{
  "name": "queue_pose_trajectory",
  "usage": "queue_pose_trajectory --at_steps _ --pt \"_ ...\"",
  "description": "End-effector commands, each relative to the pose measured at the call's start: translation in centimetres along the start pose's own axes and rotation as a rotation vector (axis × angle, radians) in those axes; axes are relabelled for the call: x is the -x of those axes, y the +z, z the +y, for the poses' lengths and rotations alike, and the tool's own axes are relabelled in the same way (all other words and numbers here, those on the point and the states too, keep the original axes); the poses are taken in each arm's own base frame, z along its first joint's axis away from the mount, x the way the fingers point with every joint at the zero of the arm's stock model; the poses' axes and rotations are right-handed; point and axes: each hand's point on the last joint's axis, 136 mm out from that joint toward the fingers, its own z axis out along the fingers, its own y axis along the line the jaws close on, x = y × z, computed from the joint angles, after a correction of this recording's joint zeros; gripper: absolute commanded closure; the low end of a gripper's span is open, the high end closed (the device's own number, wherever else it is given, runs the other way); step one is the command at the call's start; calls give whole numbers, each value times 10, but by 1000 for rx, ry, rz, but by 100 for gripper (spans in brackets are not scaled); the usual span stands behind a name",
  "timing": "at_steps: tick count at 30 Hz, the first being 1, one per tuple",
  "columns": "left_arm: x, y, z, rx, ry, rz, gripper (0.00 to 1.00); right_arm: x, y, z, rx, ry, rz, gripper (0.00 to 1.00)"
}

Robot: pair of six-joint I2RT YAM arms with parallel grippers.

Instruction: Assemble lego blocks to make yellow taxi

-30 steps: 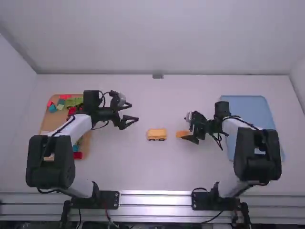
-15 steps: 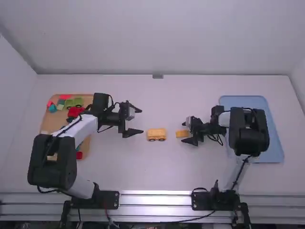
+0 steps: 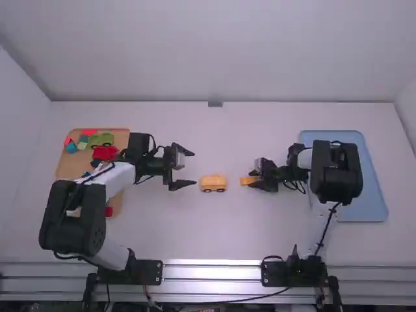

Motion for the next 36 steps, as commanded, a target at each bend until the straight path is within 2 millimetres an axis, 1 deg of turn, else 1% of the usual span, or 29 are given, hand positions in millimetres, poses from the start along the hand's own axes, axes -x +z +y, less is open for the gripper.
queue_pose_trajectory --at_steps 1,3,5,7,11,12,14,15,16,17,19,20,22,23,25,26,27,29,31,33,36 --pt "-8 6 -15 -26 -37 -22 1 -7 3 4 13 40 17 59" --pt "-17 8 -15 6 -56 -23 0 0 2 2 8 38 -23 60" --pt "-22 13 -17 10 -54 -35 0 9 1 0 5 38 -65 62" --pt "-30 24 -22 2 -56 -46 1 21 -3 -1 15 35 -112 63" --pt "-47 46 -26 -24 -52 -66 1 50 -16 7 69 23 -158 66" --pt "-54 52 -25 -21 -52 -54 1 59 -19 10 93 10 -164 67" --pt "-65 59 -23 -17 -59 -29 1 70 -21 13 125 -17 -170 68" --pt "-70 64 -23 -22 -71 -17 1 78 -21 15 147 -37 -174 70" --pt "-74 66 -23 -25 -86 -9 1 82 -21 16 162 -52 -166 69" --pt "-78 68 -21 -24 -105 1 1 84 -20 16 173 -59 -157 67" --pt "-83 70 -19 -22 -132 11 1 84 -17 17 194 -61 -124 50" --pt "-83 70 -18 -21 -136 13 1 82 -16 17 200 -51 -110 47" --pt "-83 70 -17 -23 -137 14 1 78 -13 17 210 -49 -81 37" --pt "-81 71 -17 -24 -131 11 1 75 -11 17 210 -41 -68 29" --pt "-81 70 -12 -16 -129 10 1 74 -8 18 204 -48 -79 22" --pt "-81 70 -11 -14 -127 10 1 75 -8 19 199 -54 -98 13" --pt "-81 70 -10 -11 -124 11 1 82 -11 18 180 -42 -145 1" --pt "-81 72 -9 -7 -135 24 1 91 -21 19 151 -16 -202 2" --pt "-81 73 -5 -5 -144 29 1 95 -31 23 122 -25 -226 2" --pt "-81 71 -1 2 -148 30 1 97 -41 28 82 -42 -241 1" --pt "-79 73 -1 -4 -144 29 1 99 -51 35 26 -53 -250 1"
